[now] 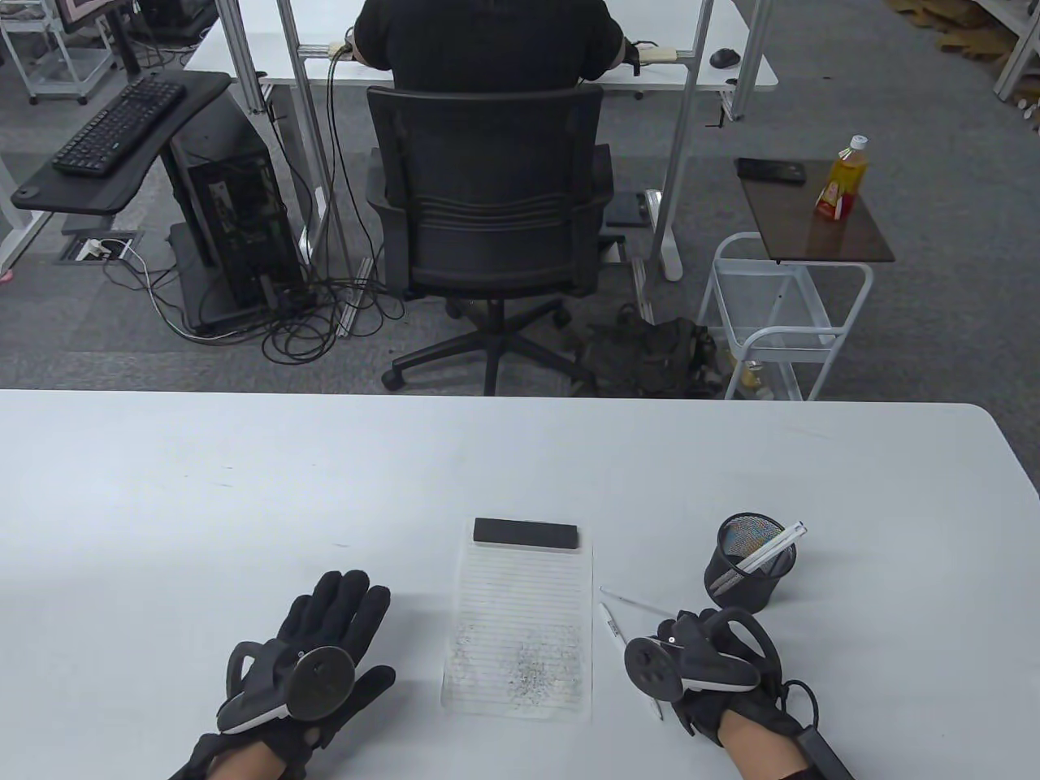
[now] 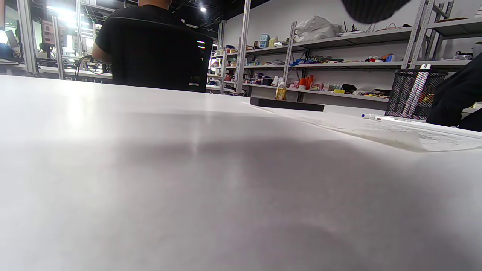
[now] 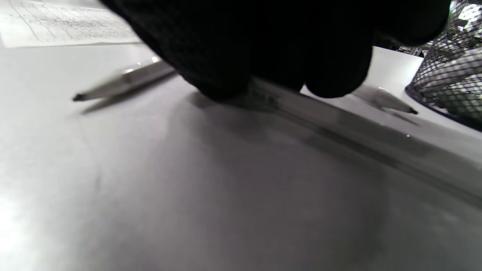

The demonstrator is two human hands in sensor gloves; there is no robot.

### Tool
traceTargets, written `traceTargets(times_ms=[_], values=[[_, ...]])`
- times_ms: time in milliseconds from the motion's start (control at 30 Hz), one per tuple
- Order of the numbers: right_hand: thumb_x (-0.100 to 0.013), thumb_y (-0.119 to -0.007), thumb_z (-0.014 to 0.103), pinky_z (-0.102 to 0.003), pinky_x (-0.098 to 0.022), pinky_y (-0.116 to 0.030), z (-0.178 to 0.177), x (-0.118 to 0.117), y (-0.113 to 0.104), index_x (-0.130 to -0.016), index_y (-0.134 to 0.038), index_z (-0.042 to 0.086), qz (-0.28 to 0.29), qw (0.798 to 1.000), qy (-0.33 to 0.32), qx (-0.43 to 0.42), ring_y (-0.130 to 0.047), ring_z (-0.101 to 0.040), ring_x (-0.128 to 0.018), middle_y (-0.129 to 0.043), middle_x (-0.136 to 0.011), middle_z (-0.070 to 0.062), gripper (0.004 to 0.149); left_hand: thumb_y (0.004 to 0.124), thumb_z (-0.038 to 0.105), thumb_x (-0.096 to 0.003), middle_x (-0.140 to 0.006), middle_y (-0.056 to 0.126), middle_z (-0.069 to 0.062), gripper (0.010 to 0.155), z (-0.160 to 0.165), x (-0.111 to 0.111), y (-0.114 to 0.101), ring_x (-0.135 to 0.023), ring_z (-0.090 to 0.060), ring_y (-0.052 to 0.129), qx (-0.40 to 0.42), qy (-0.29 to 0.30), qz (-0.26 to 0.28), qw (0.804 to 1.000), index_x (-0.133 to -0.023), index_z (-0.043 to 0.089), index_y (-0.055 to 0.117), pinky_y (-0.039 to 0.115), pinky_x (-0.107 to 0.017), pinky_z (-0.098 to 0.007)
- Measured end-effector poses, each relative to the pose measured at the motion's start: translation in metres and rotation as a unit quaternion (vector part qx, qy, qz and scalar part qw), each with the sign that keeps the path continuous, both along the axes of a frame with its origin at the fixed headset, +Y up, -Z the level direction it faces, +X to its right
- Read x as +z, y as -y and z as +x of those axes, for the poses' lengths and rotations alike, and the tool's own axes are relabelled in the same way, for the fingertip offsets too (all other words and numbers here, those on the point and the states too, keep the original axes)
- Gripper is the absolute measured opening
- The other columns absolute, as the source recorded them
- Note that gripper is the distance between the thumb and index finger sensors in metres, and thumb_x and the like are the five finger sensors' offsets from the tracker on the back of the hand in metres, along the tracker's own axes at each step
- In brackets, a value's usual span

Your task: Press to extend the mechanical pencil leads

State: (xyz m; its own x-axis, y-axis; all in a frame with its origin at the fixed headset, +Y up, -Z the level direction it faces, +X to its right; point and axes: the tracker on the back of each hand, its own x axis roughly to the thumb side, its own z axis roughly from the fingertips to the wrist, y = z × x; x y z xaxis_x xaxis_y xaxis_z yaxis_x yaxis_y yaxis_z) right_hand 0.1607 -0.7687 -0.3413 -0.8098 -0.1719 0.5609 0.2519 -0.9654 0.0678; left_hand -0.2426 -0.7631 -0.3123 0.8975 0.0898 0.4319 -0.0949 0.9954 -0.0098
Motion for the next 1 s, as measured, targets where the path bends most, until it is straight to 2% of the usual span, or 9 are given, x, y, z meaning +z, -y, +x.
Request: traceTargets(times_ms=[133,267,333,467,567,700,767,867,1000], values=[[-0.045,-0.097,0.030,-0.065,-0.053,-0.078,0.005,0.002,-0.019,-0.086,-0.090,0.008,0.024,0.999,0.005,-0.044,-0.096,-0.045,-0.068,-0.091,-0.079,-0.015,0.048,0.064,0.063,-0.0454,-0.120,0.025,-0.013,0.088,0.000,0.000,-0.001,-0.111,-0.048,0.032,0.001,0.000,0.002,1.000,-0.114,0.024,0.025,0.041,-0.077,-0.065],[-0.047,-0.093,0.032,-0.065,-0.054,-0.075,0.028,-0.003,-0.063,-0.089,-0.087,0.007,0.095,0.979,0.069,-0.170,-0.091,-0.048,-0.071,-0.088,-0.082,-0.017,0.049,0.064,0.063,-0.0454,-0.120,0.024,-0.013,0.088,-0.001,0.000,0.000,-0.111,-0.048,0.031,0.002,-0.001,0.003,1.000,-0.114,0.024,0.026,0.041,-0.077,-0.065],[-0.049,-0.092,0.033,-0.067,-0.056,-0.072,0.045,-0.008,-0.083,-0.092,-0.084,0.006,0.121,0.958,0.122,-0.230,-0.088,-0.049,-0.074,-0.085,-0.085,-0.018,0.052,0.064,0.063,-0.0454,-0.120,0.024,-0.013,0.088,-0.002,0.000,0.000,-0.111,-0.048,0.032,0.002,-0.002,0.002,1.000,-0.114,0.024,0.026,0.041,-0.077,-0.065],[-0.051,-0.091,0.035,-0.069,-0.058,-0.068,0.094,-0.025,-0.107,-0.095,-0.081,0.004,0.146,0.887,0.245,-0.363,-0.084,-0.052,-0.076,-0.081,-0.088,-0.021,0.055,0.064,0.063,-0.0454,-0.120,0.024,-0.013,0.088,-0.003,0.000,-0.001,-0.111,-0.048,0.031,0.005,-0.004,0.006,1.000,-0.114,0.024,0.026,0.041,-0.077,-0.065],[-0.051,-0.091,0.036,-0.068,-0.058,-0.067,0.128,-0.038,-0.103,-0.097,-0.078,0.004,0.142,0.833,0.334,-0.418,-0.082,-0.053,-0.078,-0.078,-0.090,-0.021,0.058,0.064,0.063,-0.0455,-0.120,0.024,-0.013,0.088,-0.003,0.001,-0.001,-0.111,-0.048,0.031,0.003,-0.005,0.008,1.000,-0.114,0.024,0.026,0.041,-0.077,-0.065],[-0.051,-0.092,0.039,-0.069,-0.059,-0.066,0.165,-0.049,-0.084,-0.099,-0.073,0.003,0.118,0.750,0.443,-0.477,-0.077,-0.053,-0.082,-0.073,-0.094,-0.021,0.063,0.064,0.063,-0.0455,-0.120,0.024,-0.013,0.088,-0.003,0.001,-0.002,-0.111,-0.048,0.031,-0.003,-0.004,0.015,1.000,-0.114,0.024,0.026,0.041,-0.077,-0.065],[-0.050,-0.092,0.040,-0.070,-0.060,-0.064,0.173,-0.051,-0.074,-0.101,-0.069,0.002,0.109,0.729,0.476,-0.480,-0.074,-0.055,-0.084,-0.070,-0.096,-0.022,0.068,0.064,0.063,-0.0455,-0.120,0.024,-0.013,0.088,-0.003,0.001,-0.002,-0.111,-0.048,0.031,0.001,-0.005,0.014,1.000,-0.114,0.024,0.026,0.041,-0.077,-0.065],[-0.049,-0.094,0.044,-0.070,-0.059,-0.065,0.180,-0.052,-0.061,-0.101,-0.070,0.003,0.096,0.712,0.503,-0.481,-0.075,-0.055,-0.084,-0.070,-0.096,-0.022,0.071,0.064,0.063,-0.0455,-0.120,0.024,-0.013,0.088,-0.005,0.000,0.000,-0.111,-0.048,0.031,-0.003,-0.007,0.011,1.000,-0.114,0.024,0.026,0.041,-0.077,-0.065],[-0.048,-0.095,0.046,-0.070,-0.059,-0.066,0.182,-0.052,-0.046,-0.098,-0.073,0.003,0.074,0.682,0.514,-0.516,-0.076,-0.055,-0.083,-0.071,-0.095,-0.022,0.070,0.064,0.063,-0.0455,-0.120,0.024,-0.013,0.088,-0.006,-0.001,0.000,-0.111,-0.048,0.031,0.000,-0.009,0.010,1.000,-0.114,0.024,0.026,0.041,-0.077,-0.065]])
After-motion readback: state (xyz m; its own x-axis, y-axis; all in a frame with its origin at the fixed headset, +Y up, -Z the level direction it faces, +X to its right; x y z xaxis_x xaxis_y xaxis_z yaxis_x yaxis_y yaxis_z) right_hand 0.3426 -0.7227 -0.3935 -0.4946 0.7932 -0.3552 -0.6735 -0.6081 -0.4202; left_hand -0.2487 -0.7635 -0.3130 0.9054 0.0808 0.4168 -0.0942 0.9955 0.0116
